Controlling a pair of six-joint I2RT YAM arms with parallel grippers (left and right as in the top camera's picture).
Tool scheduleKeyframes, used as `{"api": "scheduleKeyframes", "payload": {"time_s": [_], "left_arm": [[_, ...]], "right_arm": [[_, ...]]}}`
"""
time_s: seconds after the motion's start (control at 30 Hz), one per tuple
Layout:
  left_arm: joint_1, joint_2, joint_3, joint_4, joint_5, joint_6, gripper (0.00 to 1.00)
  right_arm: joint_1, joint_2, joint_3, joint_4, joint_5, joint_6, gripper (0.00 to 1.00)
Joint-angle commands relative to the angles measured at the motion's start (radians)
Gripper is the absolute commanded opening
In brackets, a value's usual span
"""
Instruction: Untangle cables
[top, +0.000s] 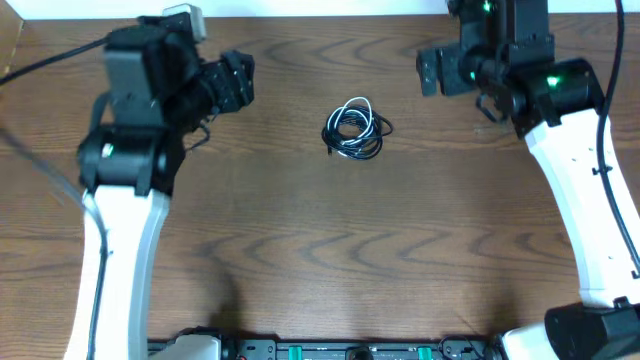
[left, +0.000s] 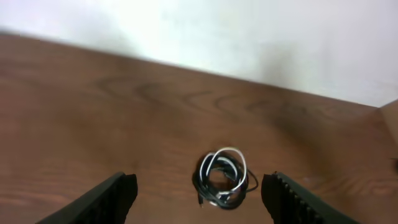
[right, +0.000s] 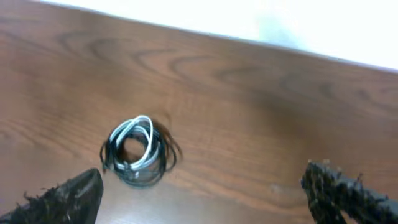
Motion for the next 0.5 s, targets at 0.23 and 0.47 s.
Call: {"api": "scheduleKeyframes", "payload": {"time_s": [0.23, 0.47], "left_arm": [[0.001, 0.465, 0.005, 0.058, 0.275, -0.189, 0.83], [-0.006, 0.531, 0.003, 0.045, 0.388, -0.198, 0.82]], "right_arm": [[0.011, 0.021, 0.128, -0.077, 0.056, 0.078, 0.99], [0.011, 0.021, 0.128, -0.116, 0.056, 0.078, 0.99]]}}
